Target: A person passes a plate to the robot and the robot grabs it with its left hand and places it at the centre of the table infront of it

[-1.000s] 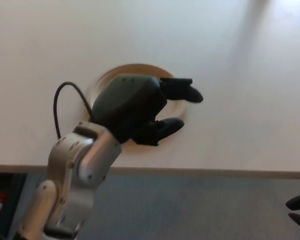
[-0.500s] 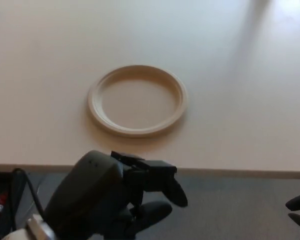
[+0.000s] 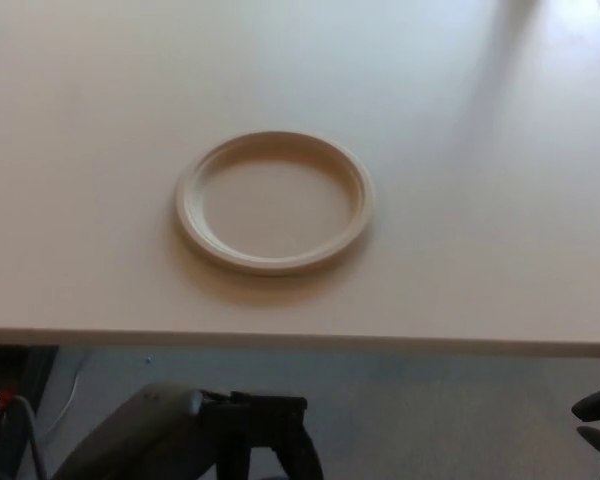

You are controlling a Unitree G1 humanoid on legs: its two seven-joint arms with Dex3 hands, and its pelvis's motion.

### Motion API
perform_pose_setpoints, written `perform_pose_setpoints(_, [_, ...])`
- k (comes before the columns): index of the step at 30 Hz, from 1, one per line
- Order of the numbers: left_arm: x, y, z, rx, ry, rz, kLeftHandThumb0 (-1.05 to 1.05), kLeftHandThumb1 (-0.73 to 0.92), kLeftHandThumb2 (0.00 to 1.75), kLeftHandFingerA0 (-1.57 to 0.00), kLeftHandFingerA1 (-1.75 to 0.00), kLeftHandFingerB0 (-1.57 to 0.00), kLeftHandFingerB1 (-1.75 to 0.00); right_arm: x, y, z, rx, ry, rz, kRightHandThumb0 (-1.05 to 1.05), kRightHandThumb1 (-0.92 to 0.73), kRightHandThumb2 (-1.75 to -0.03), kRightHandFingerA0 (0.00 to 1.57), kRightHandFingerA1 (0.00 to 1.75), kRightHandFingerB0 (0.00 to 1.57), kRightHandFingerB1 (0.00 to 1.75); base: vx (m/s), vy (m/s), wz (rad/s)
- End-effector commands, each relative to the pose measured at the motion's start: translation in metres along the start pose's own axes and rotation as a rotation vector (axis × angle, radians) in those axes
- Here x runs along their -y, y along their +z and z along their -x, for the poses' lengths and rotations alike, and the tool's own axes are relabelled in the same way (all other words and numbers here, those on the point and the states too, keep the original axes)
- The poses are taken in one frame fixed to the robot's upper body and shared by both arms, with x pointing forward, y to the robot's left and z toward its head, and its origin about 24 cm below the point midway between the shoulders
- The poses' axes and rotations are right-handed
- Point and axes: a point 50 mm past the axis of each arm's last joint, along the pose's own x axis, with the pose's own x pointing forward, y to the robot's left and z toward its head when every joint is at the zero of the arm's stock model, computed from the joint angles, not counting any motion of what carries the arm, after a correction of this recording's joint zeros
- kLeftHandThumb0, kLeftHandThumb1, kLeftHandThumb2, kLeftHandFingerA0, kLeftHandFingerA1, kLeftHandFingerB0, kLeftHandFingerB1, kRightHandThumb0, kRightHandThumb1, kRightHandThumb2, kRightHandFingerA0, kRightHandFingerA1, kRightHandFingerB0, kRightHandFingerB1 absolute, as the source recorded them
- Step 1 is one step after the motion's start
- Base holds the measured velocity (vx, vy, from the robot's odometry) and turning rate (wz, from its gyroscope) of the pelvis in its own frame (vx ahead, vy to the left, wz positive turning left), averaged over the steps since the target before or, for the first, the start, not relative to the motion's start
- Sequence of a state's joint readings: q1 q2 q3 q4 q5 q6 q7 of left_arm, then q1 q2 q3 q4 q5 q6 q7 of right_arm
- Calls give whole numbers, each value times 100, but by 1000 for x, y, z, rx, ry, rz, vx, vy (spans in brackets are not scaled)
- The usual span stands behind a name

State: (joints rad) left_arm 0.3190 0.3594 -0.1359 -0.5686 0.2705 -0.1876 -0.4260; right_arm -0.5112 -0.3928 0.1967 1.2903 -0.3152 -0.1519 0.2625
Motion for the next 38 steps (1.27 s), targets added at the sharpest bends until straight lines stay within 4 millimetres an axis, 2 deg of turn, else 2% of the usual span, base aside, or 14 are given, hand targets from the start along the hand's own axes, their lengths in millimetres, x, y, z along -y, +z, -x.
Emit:
perform_pose_setpoints(1, [-8,-81,10,-333,-70,-12,-20,78,68,-67,-164,-68,-149,1,-11,3,-40,0,-10,-69,-88,-66,77,62,31,41,0,0,0])
perform_pose_setpoints(7, [-27,-155,11,-729,-142,-376,-25,77,61,-64,-162,-58,-156,2,-13,4,-34,-2,-18,-70,-87,-66,76,61,32,42,0,0,0])
perform_pose_setpoints(8, [-27,-162,12,-762,-153,-396,-27,70,60,-64,-159,-65,-136,1,-15,4,-39,-2,-10,-70,-87,-66,76,60,32,42,0,0,0])
perform_pose_setpoints(9, [-30,-174,15,-829,-174,-411,-43,49,87,-84,-121,-84,-82,0,-14,3,-42,-1,6,-69,-88,-66,77,60,33,41,0,0,0])
perform_pose_setpoints(10, [-31,-178,16,-852,-180,-415,-43,49,87,-84,-121,-84,-82,0,-14,3,-42,-1,12,-69,-88,-66,77,60,33,41,0,0,0])
perform_pose_setpoints(11, [-32,-184,18,-876,-180,-419,-41,60,58,-81,-98,-85,-49,0,-13,3,-43,6,23,-69,-91,-67,76,58,30,41,0,0,0])
perform_pose_setpoints(13, [-34,-196,25,-932,-175,-419,-39,61,59,-80,-108,-85,-54,-1,-10,2,-38,9,7,-68,-88,-66,76,59,31,41,0,0,0])
perform_pose_setpoints(14, [-32,-201,30,-962,-183,-411,-41,53,92,-86,-116,-82,-82,-1,-10,2,-37,6,-8,-69,-84,-66,75,61,32,42,0,0,0])
perform_pose_setpoints(17, [-25,-210,39,-1020,-228,-416,-37,67,60,-75,-140,-81,-67,-1,-11,2,-38,-1,-16,-70,-84,-66,77,61,33,43,0,0,0])
perform_pose_setpoints(19, [-22,-216,38,-1060,-289,-410,-38,68,61,-74,-130,-79,-55,3,-14,4,-43,-9,-35,-68,-86,-65,77,61,35,43,0,0,0])
perform_pose_setpoints(20, [-18,-220,44,-1093,-318,-383,-45,67,61,-70,-55,-76,-42,2,-14,4,-42,-3,-17,-69,-87,-66,78,62,34,43,0,0,0])
perform_pose_setpoints(35, [11,-237,76,-1232,-429,-234,-48,70,62,-61,-48,-77,-44,-14,-32,6,-85,31,-29,-67,-86,-66,72,59,33,41,0,0,0])
perform_pose_setpoints(36, [13,-237,78,-1230,-438,-227,-47,71,61,-61,-61,-85,-68,-16,-34,6,-89,38,-29,-68,-85,-66,70,60,31,41,0,0,0])
perform_pose_setpoints(38, [15,-237,80,-1228,-444,-223,-47,71,61,-61,-61,-85,-68,-16,-35,6,-91,43,-29,-68,-85,-66,70,60,31,41,0,0,0])
